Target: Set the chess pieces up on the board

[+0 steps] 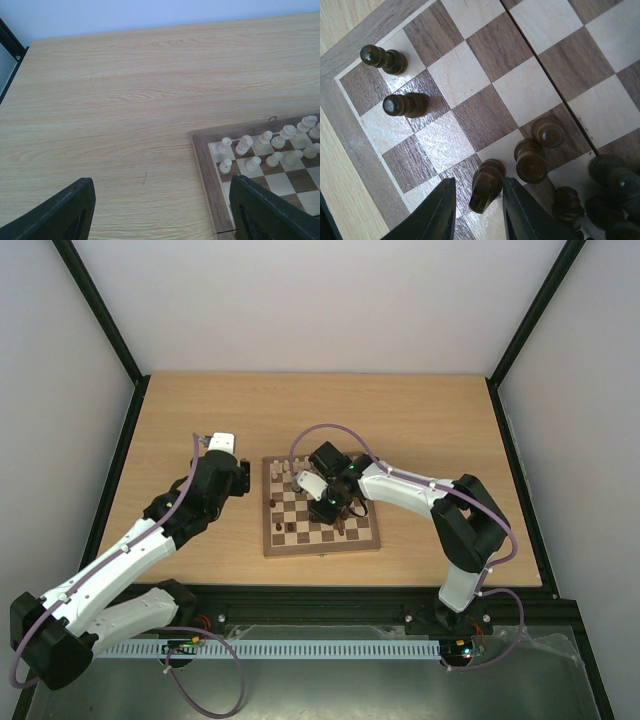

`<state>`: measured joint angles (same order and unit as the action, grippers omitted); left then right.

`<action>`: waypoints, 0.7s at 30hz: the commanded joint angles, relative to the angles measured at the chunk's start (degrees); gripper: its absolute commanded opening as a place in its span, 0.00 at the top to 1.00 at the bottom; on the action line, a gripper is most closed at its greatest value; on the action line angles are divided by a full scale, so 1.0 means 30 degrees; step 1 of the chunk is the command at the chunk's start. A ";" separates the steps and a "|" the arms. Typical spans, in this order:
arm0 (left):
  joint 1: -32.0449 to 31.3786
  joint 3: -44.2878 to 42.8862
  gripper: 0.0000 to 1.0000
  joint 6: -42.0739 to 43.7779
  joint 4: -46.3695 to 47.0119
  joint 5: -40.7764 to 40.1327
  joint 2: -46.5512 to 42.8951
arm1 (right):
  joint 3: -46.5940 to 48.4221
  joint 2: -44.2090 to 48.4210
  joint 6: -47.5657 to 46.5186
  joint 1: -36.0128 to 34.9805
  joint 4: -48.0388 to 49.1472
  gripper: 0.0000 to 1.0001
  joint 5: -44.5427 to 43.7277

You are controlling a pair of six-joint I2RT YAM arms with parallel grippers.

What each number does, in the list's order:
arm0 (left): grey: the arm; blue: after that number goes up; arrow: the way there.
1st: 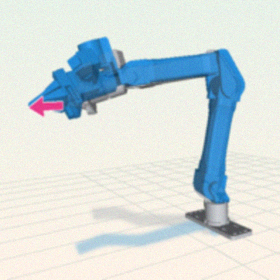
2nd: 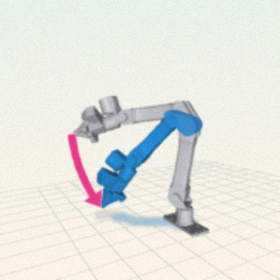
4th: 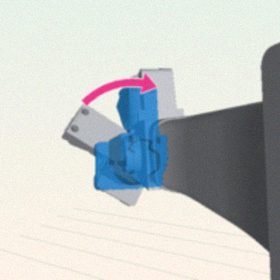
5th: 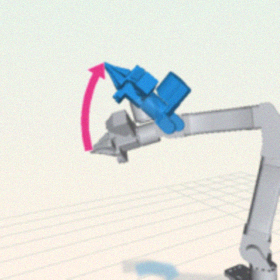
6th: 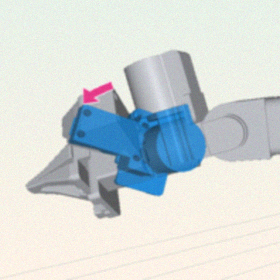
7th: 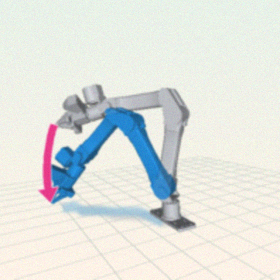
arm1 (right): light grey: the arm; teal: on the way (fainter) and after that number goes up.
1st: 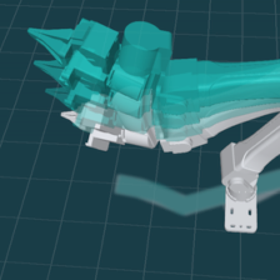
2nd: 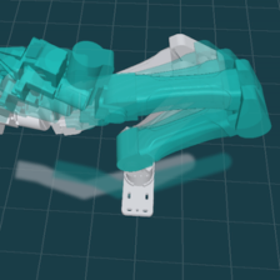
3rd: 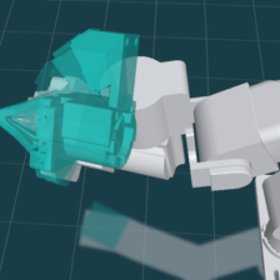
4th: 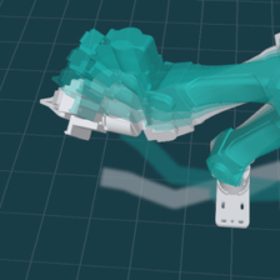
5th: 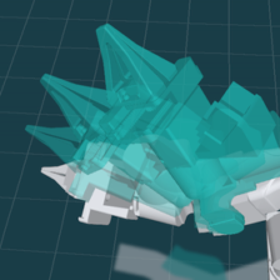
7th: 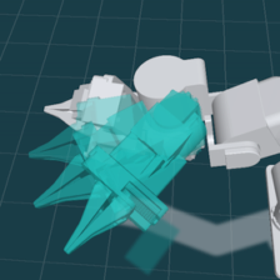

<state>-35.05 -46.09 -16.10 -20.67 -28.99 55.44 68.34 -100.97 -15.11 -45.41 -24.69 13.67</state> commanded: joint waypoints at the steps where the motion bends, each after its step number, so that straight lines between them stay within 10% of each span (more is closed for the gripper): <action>1: 0.0119 0.0184 0.23 -0.0171 0.0151 -0.0256 -0.0122 | 0.0589 -0.0346 0.0131 -0.0256 -0.1110 0.75 0.0013; 21: 0.0205 0.0161 0.23 0.0004 0.0103 0.0341 0.0290 | 0.0640 -0.0785 -0.0135 -0.0427 -0.1538 0.83 0.0123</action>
<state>-34.68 -46.09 -16.08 -20.64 -27.92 56.14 69.06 -101.41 -15.22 -46.28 -25.91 13.85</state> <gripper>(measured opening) 0.771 0.169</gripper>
